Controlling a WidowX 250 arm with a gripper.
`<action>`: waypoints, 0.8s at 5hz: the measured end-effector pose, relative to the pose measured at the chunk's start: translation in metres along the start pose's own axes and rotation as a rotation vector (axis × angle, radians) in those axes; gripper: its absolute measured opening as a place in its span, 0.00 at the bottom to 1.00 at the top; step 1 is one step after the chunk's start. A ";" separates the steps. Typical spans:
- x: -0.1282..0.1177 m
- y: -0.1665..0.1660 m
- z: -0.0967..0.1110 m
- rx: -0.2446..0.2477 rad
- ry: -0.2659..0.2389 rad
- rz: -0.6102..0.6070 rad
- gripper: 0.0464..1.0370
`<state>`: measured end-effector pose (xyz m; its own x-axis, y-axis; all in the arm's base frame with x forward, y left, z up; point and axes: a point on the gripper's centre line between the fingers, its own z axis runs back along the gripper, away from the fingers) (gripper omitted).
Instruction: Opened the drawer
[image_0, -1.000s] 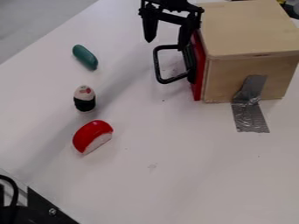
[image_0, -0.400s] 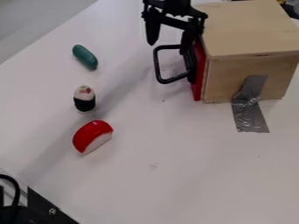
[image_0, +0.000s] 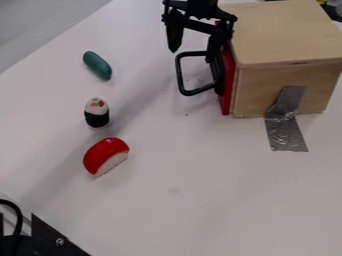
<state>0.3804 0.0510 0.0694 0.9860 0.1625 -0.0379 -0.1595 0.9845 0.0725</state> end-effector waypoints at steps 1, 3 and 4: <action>-0.001 0.002 -0.001 -0.007 -0.004 0.009 0.96; -0.001 0.027 -0.003 -0.024 0.002 0.076 0.96; 0.000 0.028 -0.003 -0.027 -0.007 0.074 0.96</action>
<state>0.3761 0.0787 0.0681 0.9716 0.2350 -0.0264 -0.2336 0.9712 0.0478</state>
